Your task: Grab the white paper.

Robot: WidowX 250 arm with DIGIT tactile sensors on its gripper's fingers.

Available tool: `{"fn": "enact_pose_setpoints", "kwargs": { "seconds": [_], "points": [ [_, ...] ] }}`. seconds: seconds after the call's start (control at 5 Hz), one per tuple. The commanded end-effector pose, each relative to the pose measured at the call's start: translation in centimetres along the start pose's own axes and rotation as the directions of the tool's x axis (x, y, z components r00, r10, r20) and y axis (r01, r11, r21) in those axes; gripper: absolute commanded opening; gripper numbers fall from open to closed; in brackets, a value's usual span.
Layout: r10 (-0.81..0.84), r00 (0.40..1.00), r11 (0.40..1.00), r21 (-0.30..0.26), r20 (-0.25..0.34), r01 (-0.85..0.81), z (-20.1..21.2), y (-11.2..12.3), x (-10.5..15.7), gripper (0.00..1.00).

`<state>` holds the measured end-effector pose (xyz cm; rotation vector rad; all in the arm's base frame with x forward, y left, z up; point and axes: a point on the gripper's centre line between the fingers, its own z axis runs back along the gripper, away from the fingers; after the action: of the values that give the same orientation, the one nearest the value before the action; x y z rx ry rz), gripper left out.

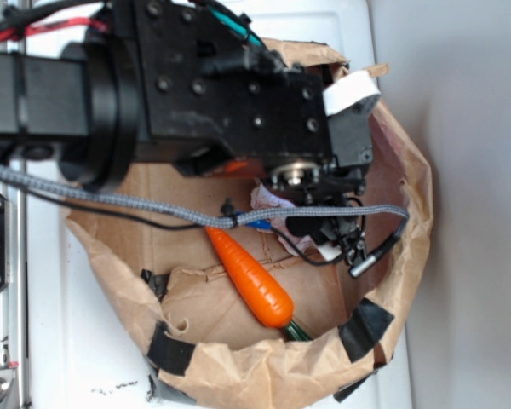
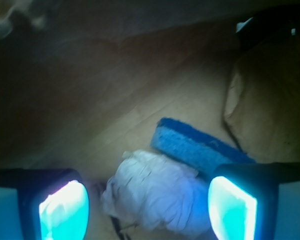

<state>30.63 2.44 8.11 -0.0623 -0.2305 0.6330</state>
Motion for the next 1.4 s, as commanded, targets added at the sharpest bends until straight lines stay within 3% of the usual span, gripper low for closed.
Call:
{"fn": "enact_pose_setpoints", "kwargs": {
  "seconds": [0.0,0.4,0.6,1.0,1.2],
  "points": [
    [-0.005,0.997,0.999,-0.031,0.076,0.008,0.5,0.4,0.7,1.0],
    [-0.131,0.988,0.991,0.0,0.083,0.132,-1.8,1.4,-1.9,1.0],
    [-0.132,0.987,0.991,0.013,0.094,0.132,-2.7,1.3,-2.3,0.0],
    [-0.115,0.992,0.993,-0.017,0.059,0.116,-1.3,0.6,-1.7,0.0],
    [-0.107,0.994,0.992,-0.067,0.017,0.108,1.2,0.4,-1.2,0.0]
  ]
}}
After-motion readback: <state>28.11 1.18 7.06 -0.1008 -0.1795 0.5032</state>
